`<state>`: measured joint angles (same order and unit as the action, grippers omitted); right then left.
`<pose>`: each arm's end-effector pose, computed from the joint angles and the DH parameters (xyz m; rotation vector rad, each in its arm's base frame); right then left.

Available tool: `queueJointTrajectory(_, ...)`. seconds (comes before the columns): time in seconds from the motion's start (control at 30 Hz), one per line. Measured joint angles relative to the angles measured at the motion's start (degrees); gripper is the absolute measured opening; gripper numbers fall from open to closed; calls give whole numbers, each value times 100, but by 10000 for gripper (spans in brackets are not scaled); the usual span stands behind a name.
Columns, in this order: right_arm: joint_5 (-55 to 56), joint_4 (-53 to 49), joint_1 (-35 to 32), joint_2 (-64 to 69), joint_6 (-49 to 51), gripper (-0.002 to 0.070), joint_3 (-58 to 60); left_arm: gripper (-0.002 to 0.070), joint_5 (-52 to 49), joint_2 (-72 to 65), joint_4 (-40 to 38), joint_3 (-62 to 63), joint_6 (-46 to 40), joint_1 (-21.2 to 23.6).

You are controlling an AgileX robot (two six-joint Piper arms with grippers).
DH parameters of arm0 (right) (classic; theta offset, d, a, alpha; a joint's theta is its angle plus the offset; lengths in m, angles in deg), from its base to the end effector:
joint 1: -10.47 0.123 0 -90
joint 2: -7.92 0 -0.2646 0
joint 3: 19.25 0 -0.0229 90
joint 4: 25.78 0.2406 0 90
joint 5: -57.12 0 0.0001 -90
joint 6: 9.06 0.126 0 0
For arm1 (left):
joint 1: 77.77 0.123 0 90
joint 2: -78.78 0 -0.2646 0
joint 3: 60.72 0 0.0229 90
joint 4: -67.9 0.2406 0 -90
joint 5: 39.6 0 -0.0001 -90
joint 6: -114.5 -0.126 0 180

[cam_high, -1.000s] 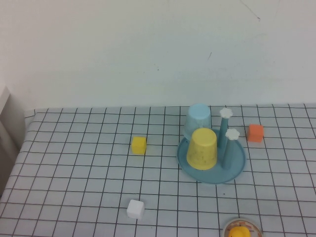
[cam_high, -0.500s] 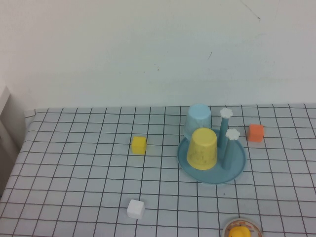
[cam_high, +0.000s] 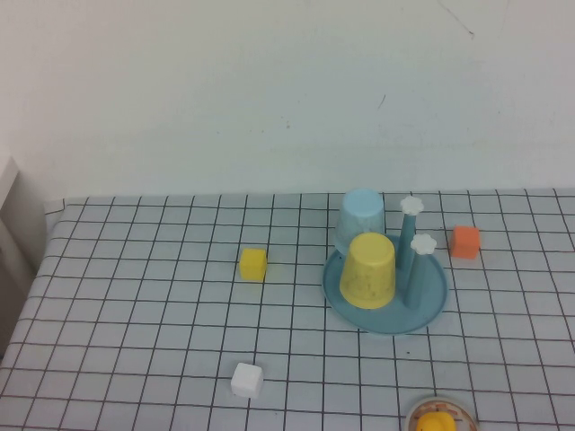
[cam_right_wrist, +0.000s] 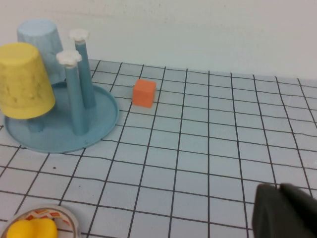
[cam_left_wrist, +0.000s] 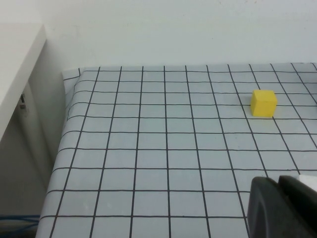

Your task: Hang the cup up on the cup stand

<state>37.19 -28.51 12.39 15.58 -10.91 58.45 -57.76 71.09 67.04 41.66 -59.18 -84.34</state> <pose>0.0972 0.0012 0.1673 -0.0902 1.8353 -0.0455 0.0975 -0.0118 0.1715 -0.0056 1.8093 -0.1745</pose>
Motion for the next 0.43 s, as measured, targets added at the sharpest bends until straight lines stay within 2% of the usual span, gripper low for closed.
queueJointTrajectory(0.43, 0, -34, 11, 0, -158, -1, 0, -1, 0, 0, 0, 0, -16, 0)
